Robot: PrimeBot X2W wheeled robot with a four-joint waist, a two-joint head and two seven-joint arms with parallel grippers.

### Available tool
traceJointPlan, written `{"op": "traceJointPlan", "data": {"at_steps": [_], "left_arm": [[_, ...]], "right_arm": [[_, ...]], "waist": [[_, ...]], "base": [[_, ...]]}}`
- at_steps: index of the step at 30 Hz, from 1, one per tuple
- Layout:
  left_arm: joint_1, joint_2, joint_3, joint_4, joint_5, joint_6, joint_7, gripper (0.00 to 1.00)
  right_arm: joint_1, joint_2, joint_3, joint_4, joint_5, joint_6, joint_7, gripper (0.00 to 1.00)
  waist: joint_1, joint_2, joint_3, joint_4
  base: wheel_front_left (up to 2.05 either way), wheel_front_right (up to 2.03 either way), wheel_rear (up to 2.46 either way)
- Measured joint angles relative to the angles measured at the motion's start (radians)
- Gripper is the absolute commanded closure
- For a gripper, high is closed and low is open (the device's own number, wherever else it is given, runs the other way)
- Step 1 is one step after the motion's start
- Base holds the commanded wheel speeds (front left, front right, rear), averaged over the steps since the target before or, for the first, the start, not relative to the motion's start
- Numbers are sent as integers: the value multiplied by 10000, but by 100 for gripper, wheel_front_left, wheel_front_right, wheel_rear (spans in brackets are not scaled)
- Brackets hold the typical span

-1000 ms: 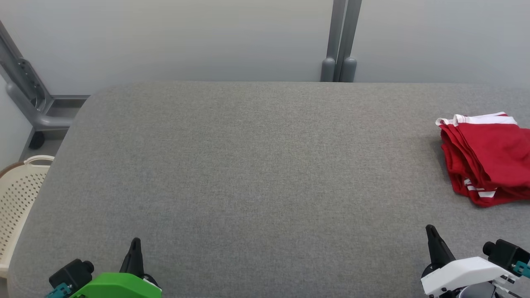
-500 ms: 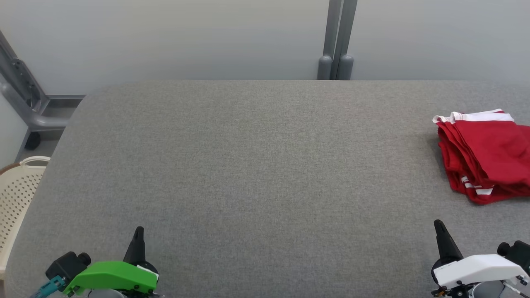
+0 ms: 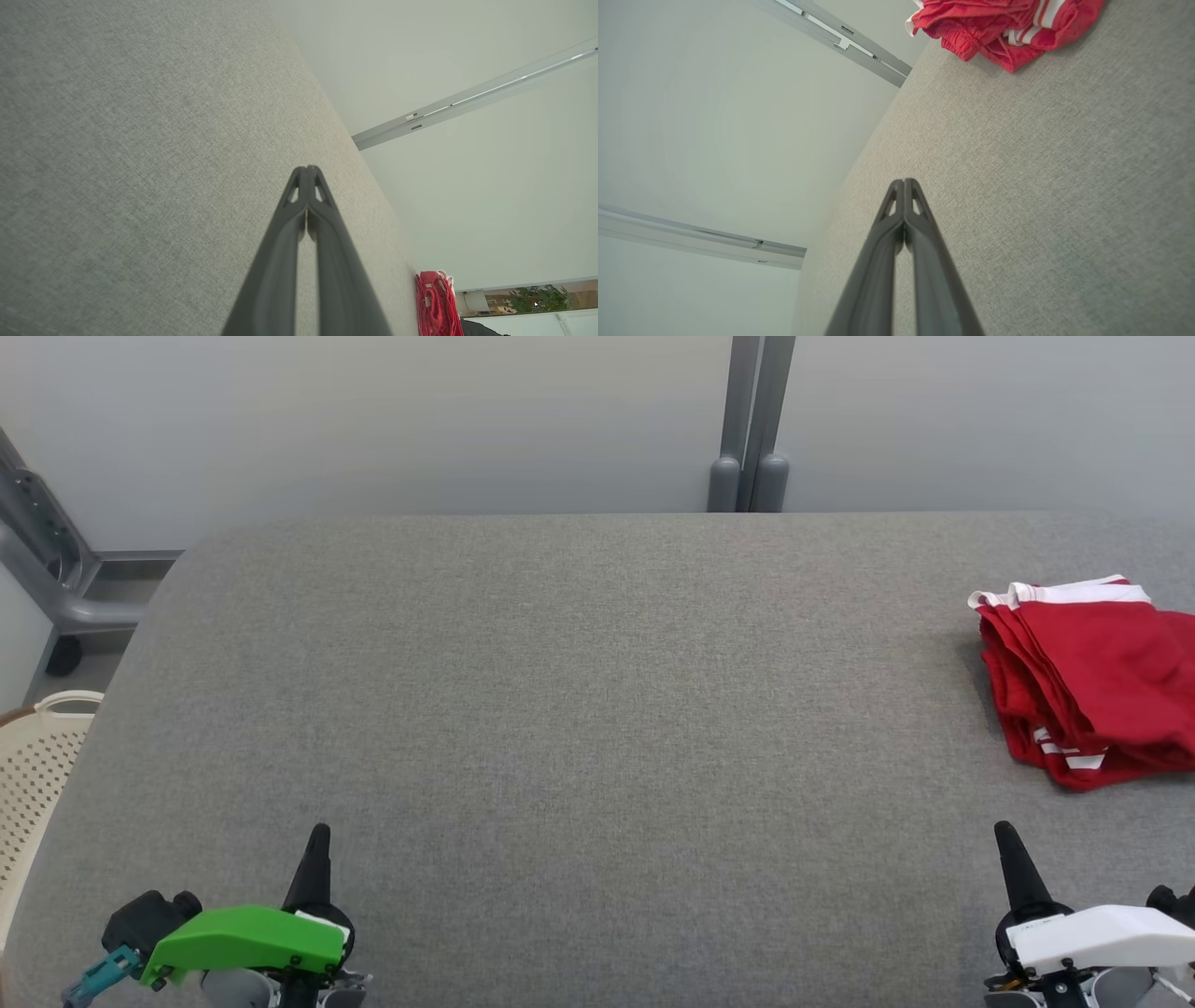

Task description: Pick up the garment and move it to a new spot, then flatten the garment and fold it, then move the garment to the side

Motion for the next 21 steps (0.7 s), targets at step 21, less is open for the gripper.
{"op": "traceJointPlan", "data": {"at_steps": [21], "left_arm": [[-393, -311, 418, -19, -1507, -399, 516, 100]], "right_arm": [[-39, -21, -330, -324, 2086, -2, 337, 100]], "waist": [[0, 0, 85, -154]], "base": [[0, 0, 0]]}}
